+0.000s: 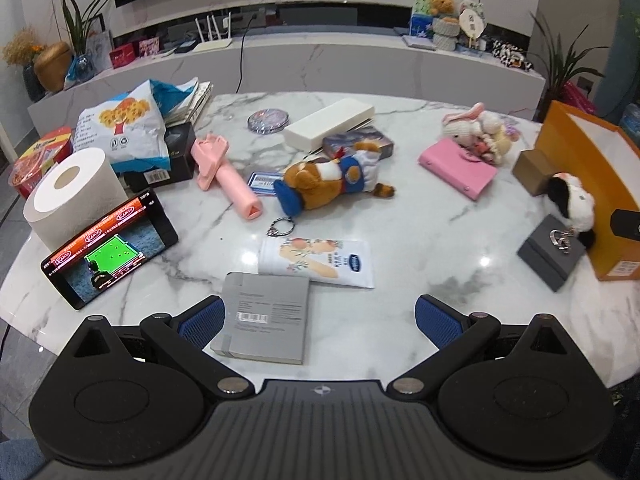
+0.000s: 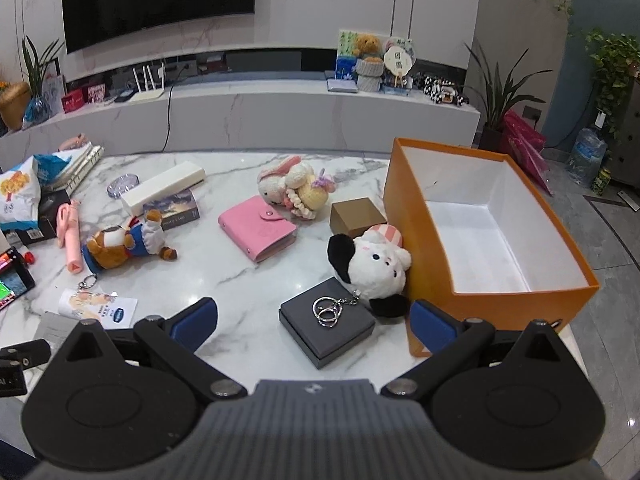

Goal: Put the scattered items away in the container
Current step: 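Grasp the grey card packet with the left tool while the right tool grasps the dark jewelry box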

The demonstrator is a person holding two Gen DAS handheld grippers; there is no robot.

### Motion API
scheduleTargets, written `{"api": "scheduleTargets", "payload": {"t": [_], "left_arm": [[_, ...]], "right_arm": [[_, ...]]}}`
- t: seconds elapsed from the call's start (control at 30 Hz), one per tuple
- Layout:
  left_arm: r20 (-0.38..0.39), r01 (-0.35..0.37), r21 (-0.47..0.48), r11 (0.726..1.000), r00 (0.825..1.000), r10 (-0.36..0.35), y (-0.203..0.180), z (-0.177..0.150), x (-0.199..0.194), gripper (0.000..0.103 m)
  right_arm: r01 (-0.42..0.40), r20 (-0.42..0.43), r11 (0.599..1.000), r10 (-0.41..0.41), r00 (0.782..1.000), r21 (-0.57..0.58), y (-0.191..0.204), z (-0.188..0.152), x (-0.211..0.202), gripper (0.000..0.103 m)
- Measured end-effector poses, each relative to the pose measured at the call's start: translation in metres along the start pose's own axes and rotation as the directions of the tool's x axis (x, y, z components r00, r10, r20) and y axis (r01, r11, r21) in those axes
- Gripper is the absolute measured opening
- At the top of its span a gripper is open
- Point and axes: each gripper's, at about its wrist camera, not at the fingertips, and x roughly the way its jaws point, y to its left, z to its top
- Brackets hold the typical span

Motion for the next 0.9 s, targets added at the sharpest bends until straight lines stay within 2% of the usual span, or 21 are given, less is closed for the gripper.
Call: {"api": "scheduleTargets", "payload": {"t": [0.37,0.73,0.9], "left_arm": [[-0.067,-0.05,-0.035,0.998,0.997,0.048,0.025,0.001,0.048,0.103],[-0.089,-0.07,0.051,0.996,0.993,0.074,0.033,-0.003,0.081,0.103],[-0.118,-0.067,0.07,0.995,0.99,0.075,0.038,-0.004,0.099,0.103]], "right_arm": [[-0.02,-0.077,0.999,0.017,0.997,-0.035,0.006,0.004,0.065,0.103],[-0.04,-0.124,0.994,0.028,0.992,-0.097,-0.004,-0.018,0.099,0.103],[-0.08,-0.117,0.991,0.068,0.991,-0.108,-0.005,-0.021,0.109,0.103]]}}
